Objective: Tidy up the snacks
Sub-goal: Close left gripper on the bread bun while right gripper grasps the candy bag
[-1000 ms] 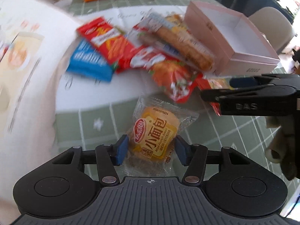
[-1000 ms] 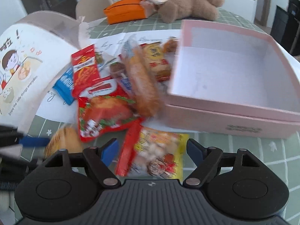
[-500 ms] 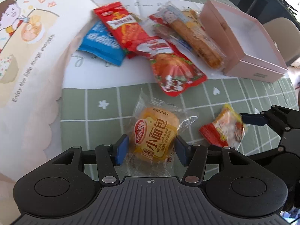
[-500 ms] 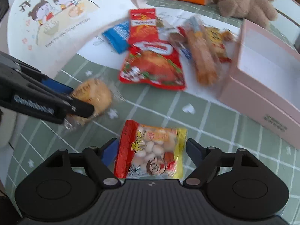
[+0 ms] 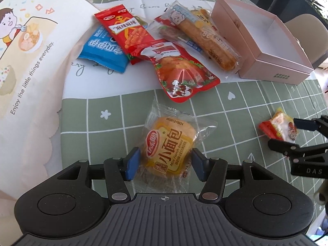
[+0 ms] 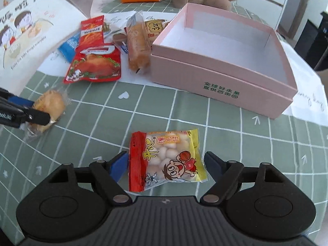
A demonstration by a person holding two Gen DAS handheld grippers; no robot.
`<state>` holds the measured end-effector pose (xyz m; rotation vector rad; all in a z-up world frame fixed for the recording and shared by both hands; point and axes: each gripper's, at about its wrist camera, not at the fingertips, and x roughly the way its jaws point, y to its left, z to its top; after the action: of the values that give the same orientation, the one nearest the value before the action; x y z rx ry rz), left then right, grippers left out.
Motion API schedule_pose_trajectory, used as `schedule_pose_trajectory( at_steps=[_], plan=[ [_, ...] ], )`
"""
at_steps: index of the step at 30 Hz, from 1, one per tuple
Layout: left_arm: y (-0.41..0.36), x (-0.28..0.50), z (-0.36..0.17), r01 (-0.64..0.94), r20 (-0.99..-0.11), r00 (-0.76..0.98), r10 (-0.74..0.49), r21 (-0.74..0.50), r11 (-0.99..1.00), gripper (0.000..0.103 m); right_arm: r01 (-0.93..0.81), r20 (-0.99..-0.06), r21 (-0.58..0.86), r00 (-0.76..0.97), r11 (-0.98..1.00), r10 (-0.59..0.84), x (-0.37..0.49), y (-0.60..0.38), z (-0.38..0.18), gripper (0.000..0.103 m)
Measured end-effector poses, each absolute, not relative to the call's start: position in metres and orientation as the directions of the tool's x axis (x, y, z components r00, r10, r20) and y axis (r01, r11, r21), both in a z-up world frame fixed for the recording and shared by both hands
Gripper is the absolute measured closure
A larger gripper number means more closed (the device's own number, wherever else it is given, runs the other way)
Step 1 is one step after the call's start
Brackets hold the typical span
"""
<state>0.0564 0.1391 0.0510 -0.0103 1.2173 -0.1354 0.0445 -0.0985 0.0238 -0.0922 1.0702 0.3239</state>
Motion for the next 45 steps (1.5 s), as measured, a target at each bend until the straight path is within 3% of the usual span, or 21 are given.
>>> schedule_pose_trajectory(
  at_steps=[5,11,17,27,34,42,43,45],
  plan=[
    [0.140,0.055,0.051,0.097,-0.934,0.339,-0.112,-0.083,0.992,0.043,-0.371,-0.863,0.189,0.380,0.909,0.334,0.039,-0.068,0.021,0.021],
    [0.141,0.054,0.051,0.092,-0.934,0.341,-0.112,-0.086,0.992,0.043,-0.455,-0.847,0.187,0.374,0.871,0.378,0.029,-0.033,0.029,0.022],
    [0.144,0.055,0.050,0.078,-0.931,0.343,-0.121,-0.100,0.992,0.043,-0.471,-0.857,0.136,0.385,0.872,0.342,0.026,-0.039,0.035,0.021],
    [0.142,0.057,0.048,0.061,-0.936,0.336,-0.102,-0.087,0.994,0.041,-0.349,-0.876,0.037,0.440,0.937,0.198,0.032,-0.084,0.035,0.022],
    [0.142,0.055,0.048,0.063,-0.936,0.338,-0.097,-0.080,0.995,0.041,-0.185,-0.872,0.289,0.354,0.939,0.339,0.048,-0.084,0.031,0.022],
    [0.144,0.055,0.048,0.067,-0.939,0.334,-0.086,-0.067,0.995,0.041,-0.285,-0.888,0.123,0.396,0.951,0.234,0.044,-0.032,0.019,0.023],
    [0.144,0.055,0.047,0.072,-0.939,0.333,-0.083,-0.063,0.995,0.040,-0.319,-0.888,0.087,0.404,0.944,0.218,0.041,-0.030,0.019,0.025],
    [0.142,0.054,0.046,0.084,-0.940,0.334,-0.075,-0.050,0.995,0.039,-0.373,-0.887,0.016,0.424,0.928,0.185,0.037,-0.031,0.019,0.041]
  ],
)
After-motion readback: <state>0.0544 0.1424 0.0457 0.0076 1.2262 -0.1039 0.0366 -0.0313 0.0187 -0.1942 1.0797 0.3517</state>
